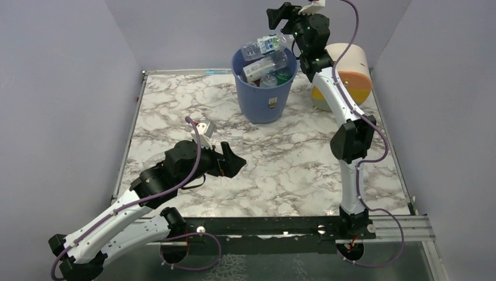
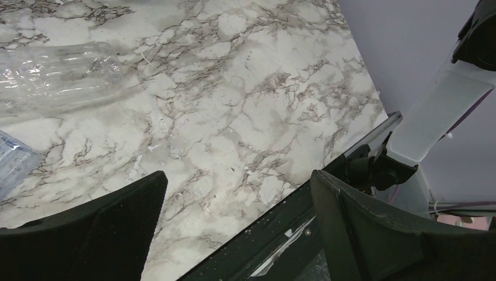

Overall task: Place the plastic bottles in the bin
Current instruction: Place the plastic bottle in the trash bin, then pick up the plastic bottle at the center of the board.

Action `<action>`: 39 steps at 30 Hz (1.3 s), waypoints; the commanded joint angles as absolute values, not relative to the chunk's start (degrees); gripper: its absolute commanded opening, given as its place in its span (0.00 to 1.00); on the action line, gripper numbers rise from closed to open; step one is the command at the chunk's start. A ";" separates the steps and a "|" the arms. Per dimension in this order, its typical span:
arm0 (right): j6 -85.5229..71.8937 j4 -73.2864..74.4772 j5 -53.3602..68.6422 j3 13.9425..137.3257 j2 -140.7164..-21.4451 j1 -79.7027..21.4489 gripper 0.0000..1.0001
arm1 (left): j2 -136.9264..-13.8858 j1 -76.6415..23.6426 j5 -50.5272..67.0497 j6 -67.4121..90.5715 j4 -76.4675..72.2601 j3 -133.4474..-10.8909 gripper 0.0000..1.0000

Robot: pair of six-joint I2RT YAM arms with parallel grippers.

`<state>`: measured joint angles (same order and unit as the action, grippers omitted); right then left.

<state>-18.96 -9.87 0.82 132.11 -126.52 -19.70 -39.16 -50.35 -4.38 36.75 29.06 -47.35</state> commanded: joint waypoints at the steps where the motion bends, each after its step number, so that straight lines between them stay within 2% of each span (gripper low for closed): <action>1: -20.80 -8.34 1.85 137.21 -131.10 -16.50 0.98 | -38.96 -50.52 -6.08 37.59 29.60 -49.20 0.99; 5: -22.52 -6.98 5.32 139.04 -131.54 -14.85 0.98 | -40.47 -50.52 -6.94 37.44 29.77 -49.54 0.99; 13: -23.38 -6.78 10.02 128.55 -123.65 -14.85 0.97 | -44.96 -50.50 -9.76 36.77 30.92 -51.62 0.99; 25: -27.13 -2.20 17.67 97.35 -96.45 -14.85 0.96 | -54.34 -47.46 -21.08 34.72 40.77 -55.46 0.99; 31: -28.39 -1.04 20.15 81.52 -83.55 -14.85 0.96 | -59.38 -36.04 -10.58 31.53 35.49 -52.41 0.99; 39: -31.73 -0.79 29.73 67.01 -75.81 -14.94 0.95 | -64.93 -33.54 -13.05 30.53 35.07 -51.70 0.99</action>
<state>-29.47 -2.68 22.65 71.96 -77.76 -14.83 -63.90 -34.87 -13.08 32.18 36.01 -52.16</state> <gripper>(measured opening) 0.953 0.989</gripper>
